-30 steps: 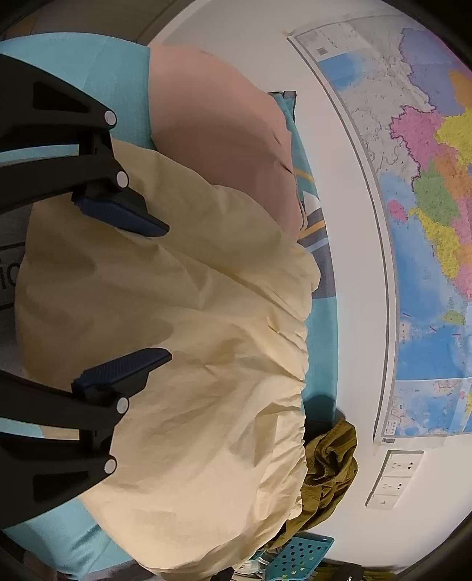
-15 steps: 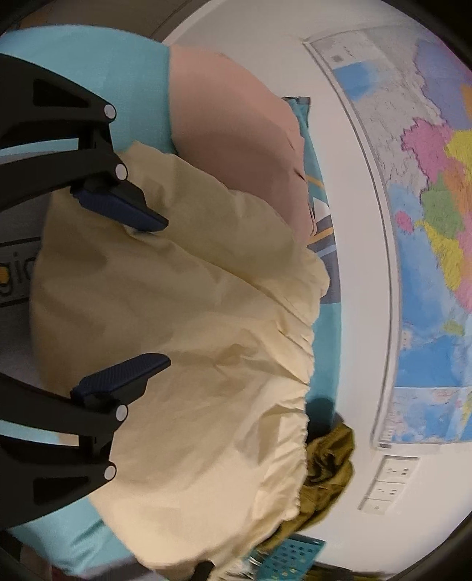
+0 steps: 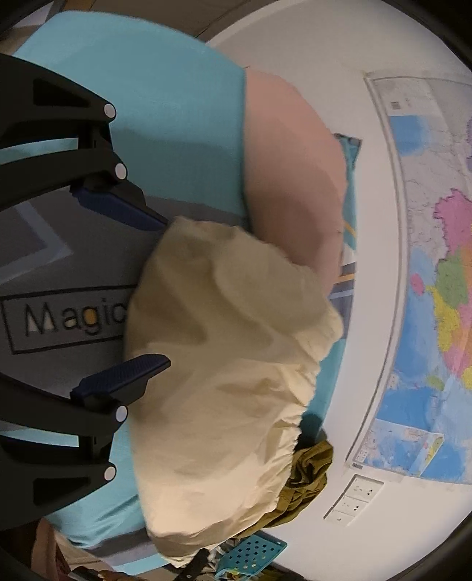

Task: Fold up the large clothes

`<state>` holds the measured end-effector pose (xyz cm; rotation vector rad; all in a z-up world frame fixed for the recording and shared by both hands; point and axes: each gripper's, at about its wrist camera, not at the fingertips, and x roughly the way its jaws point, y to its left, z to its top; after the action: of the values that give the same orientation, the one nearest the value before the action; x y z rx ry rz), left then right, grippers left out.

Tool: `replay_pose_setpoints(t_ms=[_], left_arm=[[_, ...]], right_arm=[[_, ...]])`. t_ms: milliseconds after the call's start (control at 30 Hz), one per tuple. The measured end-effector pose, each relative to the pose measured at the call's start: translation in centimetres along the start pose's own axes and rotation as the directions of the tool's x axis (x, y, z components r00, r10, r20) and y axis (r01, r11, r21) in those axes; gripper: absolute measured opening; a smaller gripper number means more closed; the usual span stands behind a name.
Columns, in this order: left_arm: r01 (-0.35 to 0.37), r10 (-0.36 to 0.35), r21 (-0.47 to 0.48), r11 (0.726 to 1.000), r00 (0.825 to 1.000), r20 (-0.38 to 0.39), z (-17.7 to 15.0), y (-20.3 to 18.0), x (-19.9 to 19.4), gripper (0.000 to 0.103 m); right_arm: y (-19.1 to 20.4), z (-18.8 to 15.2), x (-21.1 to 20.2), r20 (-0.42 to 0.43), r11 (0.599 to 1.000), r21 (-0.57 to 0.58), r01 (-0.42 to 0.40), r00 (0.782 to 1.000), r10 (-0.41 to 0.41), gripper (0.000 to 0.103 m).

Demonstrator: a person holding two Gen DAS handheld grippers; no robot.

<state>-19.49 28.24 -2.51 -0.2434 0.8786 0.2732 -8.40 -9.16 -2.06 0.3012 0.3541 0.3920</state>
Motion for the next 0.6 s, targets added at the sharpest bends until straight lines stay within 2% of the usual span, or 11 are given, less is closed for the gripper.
replay_pose_setpoints(t_ms=[133,367,500,600], left_arm=[[0.009,-0.009,-0.003,1.000,0.999,-0.035,-0.7,-0.2,0.8,0.068],[0.083,-0.084,-0.012,0.996,0.993,-0.078,-1.5,-1.0,1.9,0.068],[0.106,-0.107,-0.016,0.994,0.991,-0.083,-1.6,-1.5,2.2,0.071],[0.147,-0.149,-0.029,0.989,0.985,-0.082,-1.6,-1.8,2.3,0.071]], right_arm=[[2.0,0.4,0.4,-0.004,0.998,-0.054,-0.040,0.999,0.040,0.067],[7.5,-0.1,3.0,-0.074,0.974,-0.173,-0.146,0.988,0.135,0.068],[11.4,-1.2,5.4,-0.125,0.940,-0.303,-0.160,0.984,0.127,0.071],[13.5,-2.2,7.0,-0.165,0.911,-0.374,-0.176,0.979,0.121,0.079]])
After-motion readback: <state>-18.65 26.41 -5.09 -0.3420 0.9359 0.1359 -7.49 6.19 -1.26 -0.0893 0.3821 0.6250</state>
